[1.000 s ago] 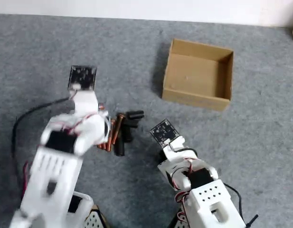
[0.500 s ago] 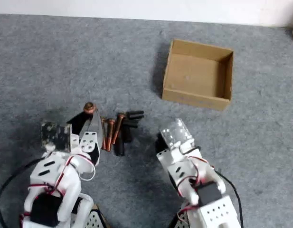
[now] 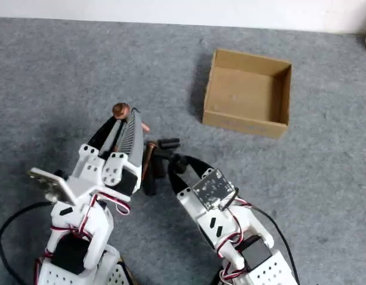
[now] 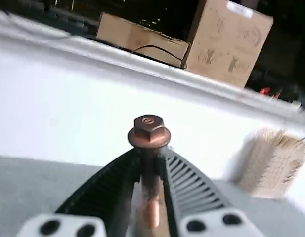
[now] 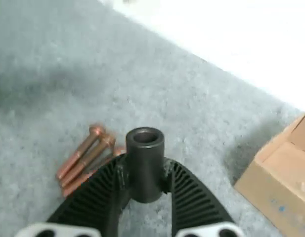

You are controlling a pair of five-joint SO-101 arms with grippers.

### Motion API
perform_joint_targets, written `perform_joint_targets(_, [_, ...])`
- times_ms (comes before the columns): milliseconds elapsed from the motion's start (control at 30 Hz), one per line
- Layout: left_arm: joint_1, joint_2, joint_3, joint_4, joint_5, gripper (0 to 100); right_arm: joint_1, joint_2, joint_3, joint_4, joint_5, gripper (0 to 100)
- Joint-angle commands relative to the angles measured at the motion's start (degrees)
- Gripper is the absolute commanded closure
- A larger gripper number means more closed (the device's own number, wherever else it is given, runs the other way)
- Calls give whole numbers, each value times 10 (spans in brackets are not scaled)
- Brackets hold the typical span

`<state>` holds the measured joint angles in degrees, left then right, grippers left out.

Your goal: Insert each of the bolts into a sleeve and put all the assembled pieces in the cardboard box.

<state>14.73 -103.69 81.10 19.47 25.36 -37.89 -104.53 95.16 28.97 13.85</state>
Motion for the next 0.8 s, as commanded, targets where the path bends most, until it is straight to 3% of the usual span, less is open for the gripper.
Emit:
perform_joint_targets(0, [7,-7,15,-18,47,996,-1,-8,3,-35,-5,994])
perform_joint_targets(133, [9,-7,43,-20,47,996,-2,-8,8,-35,-6,994])
perform_joint_targets(333, [99,-7,80,-20,43,996,0,-8,8,-35,-44,994])
perform_joint_targets(767, [95,-7,26,-25,43,996,18,-7,36,-35,-42,994])
